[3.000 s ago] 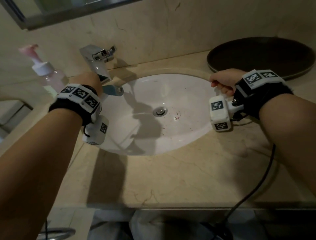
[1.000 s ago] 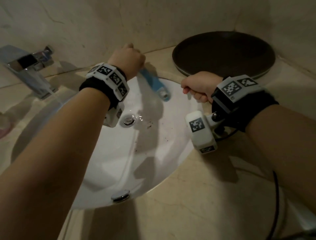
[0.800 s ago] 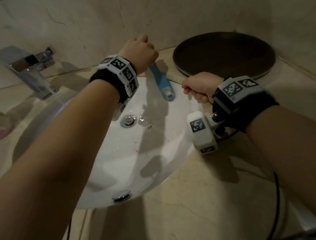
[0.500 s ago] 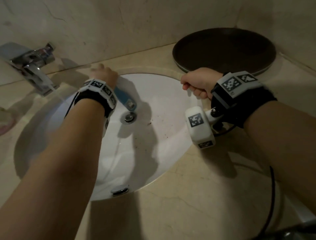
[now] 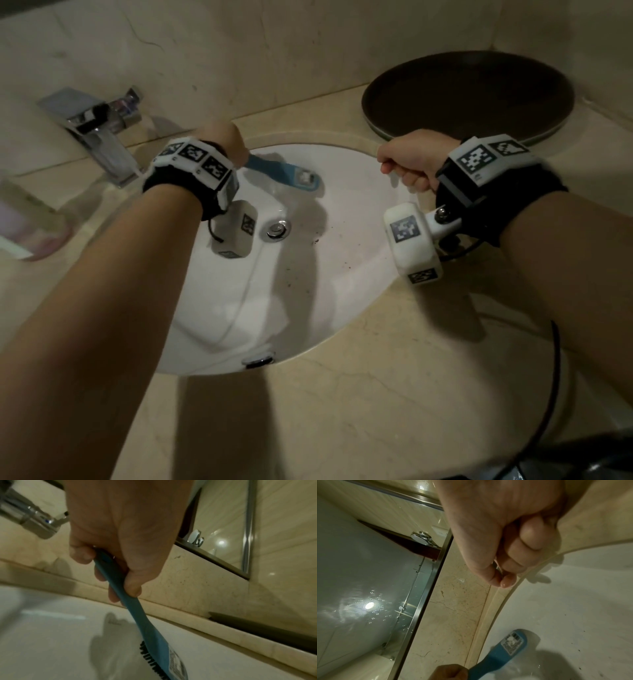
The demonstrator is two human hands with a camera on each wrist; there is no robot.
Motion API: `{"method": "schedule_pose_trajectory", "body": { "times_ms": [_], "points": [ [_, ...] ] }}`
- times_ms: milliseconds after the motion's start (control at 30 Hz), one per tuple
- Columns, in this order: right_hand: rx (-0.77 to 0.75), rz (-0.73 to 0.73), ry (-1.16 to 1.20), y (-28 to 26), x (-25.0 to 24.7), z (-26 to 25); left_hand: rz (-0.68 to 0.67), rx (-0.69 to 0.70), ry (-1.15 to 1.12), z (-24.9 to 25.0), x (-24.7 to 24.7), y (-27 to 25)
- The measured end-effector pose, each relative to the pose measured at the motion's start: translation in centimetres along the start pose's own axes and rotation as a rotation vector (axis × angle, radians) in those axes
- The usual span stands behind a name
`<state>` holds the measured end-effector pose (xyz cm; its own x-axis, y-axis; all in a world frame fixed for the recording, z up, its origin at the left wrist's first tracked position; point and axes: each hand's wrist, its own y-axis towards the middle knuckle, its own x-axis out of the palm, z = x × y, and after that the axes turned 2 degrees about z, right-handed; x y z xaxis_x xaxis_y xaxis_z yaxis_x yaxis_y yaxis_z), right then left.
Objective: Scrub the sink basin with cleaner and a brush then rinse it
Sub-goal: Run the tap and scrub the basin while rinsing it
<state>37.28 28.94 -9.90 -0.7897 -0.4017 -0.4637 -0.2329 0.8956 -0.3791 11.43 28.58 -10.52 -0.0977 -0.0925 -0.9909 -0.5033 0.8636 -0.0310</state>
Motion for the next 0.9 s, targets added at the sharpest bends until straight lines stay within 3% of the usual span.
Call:
{"method": "schedule_pose_trajectory", "body": {
  "times_ms": [67, 167, 267, 367, 500, 800, 900],
  "points": [
    [-0.005, 0.006, -0.010, -0.1, 0.0, 0.0, -0.024, -0.011, -0.102, 1.3, 0.1, -1.5],
    [-0.010, 0.000, -0.013, -0.1, -0.1, 0.0, -0.120, -0.014, -0.065, 1.4, 2.2, -2.3],
    [-0.002, -0.008, -0.087, -0.2, -0.1, -0.2, -0.210, -0.055, 0.075, -0.4, 4.8, -2.0],
    [-0.006, -0.001, -0.124, -0.3, -0.1, -0.2, -0.228, -0.064, 0.226, -0.6, 2.7, -6.9],
    [-0.029, 0.007, -0.155, -0.8, -0.2, -0.2, -0.113, -0.092, 0.248, -2.8, 1.6, -6.5],
    [-0.019, -0.013, -0.276, -2.0, 0.0, -0.9, -0.091, -0.272, 0.168, -8.0, -0.9, -7.8],
    [-0.019, -0.001, -0.293, -2.3, 0.0, -1.0, 0.035, -0.291, 0.152, -9.4, -1.2, -8.9]
  ]
}}
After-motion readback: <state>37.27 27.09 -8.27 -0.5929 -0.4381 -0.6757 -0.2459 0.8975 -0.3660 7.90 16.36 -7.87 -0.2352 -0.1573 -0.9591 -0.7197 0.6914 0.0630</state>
